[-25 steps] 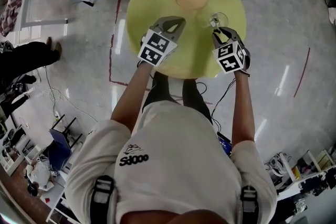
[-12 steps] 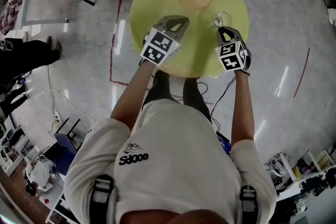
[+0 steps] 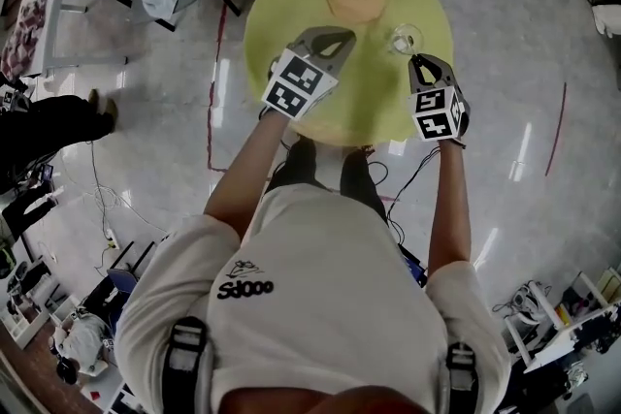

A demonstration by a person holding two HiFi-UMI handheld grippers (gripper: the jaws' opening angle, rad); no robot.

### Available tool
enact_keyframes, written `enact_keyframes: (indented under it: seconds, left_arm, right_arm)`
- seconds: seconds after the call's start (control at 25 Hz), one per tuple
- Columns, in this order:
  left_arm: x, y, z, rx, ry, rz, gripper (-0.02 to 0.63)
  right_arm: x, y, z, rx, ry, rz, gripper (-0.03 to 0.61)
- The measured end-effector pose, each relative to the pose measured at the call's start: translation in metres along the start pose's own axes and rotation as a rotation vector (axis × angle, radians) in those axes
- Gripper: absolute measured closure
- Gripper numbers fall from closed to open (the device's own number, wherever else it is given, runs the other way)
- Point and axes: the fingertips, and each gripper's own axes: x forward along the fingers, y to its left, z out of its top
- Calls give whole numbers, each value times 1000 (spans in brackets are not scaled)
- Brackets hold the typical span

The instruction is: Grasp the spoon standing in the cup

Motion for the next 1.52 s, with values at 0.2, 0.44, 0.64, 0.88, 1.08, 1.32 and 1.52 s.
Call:
enact_keyframes:
  seconds: [0.2,0.44,0.64,0.88,1.08,1.32,1.52]
  left_arm:
    - [-11,-5,32,65,-48,-15,586]
    - [-28,-13,73,119,-139,-22,586]
    - [-45,-13,110,156,-210,-10,586]
    - [-72,-19,147,214,-285,9,586]
    - [-101,-27,179,247,-372,23,586]
    - [-125,-38,206,297,-460,22,586]
    - [-135,-45,217,324,-490,18,586]
  right_arm:
    - [-36,-9,18,52,-50,-73,515]
    - [-86,-21,47,89,-136,-162,515]
    - [-128,-35,81,92,-218,-226,515]
    - [-175,-48,116,106,-322,-292,515]
    - [-209,-54,145,90,-390,-325,515]
    - [-229,-57,168,105,-454,-335,515]
    - [-247,-51,180,102,-493,-340,515]
